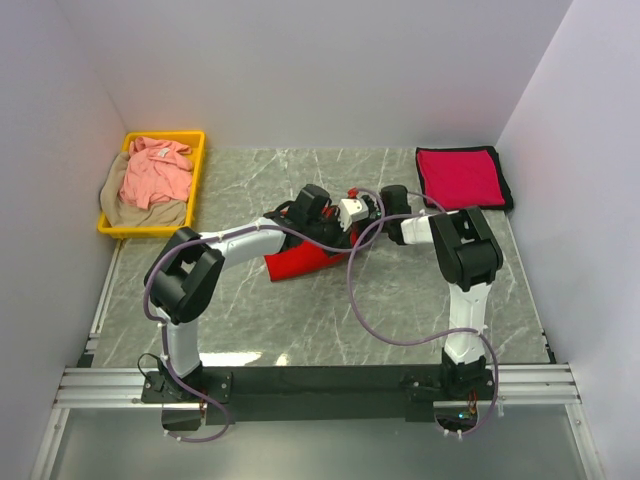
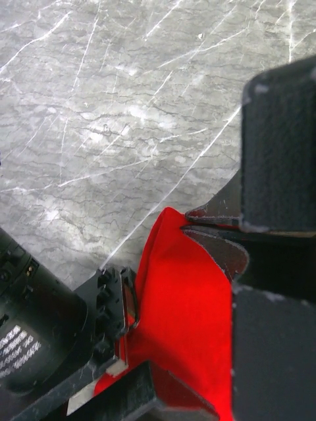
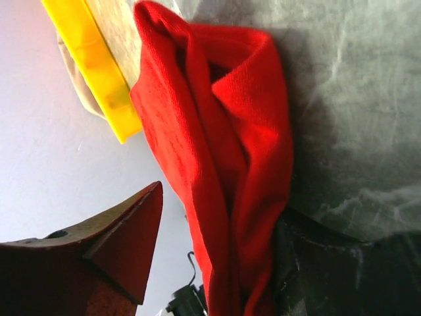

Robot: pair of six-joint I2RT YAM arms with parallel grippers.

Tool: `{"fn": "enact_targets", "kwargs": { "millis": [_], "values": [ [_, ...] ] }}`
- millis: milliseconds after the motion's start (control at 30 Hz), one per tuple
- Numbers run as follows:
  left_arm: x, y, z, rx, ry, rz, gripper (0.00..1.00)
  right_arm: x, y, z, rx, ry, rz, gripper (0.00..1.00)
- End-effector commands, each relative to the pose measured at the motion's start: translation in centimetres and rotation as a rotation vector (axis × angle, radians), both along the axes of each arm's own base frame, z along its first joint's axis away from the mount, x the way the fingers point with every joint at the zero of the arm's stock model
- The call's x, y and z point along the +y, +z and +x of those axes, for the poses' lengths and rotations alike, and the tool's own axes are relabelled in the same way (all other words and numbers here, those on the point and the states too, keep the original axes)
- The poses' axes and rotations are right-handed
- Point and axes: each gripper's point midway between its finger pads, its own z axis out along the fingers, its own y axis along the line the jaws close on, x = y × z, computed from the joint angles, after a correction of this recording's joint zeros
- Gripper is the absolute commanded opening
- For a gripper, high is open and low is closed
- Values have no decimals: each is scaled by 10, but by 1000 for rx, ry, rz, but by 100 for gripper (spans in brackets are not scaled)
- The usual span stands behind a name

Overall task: Fold and stack the t-shirts
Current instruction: Neatly place the folded tshirt to the corner

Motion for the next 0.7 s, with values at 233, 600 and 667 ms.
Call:
{"fn": "enact_targets", "kwargs": {
  "millis": [233, 600, 667],
  "values": [
    [-10, 56, 12, -18, 8, -140, 23, -2, 4, 31, -215, 165, -199, 0],
    [72, 136, 43, 57, 236, -168, 99, -116, 49, 71, -418, 419, -727, 0],
    [86, 139, 51, 42, 284, -143, 99, -137, 56, 76, -418, 424, -787, 0]
  ]
}}
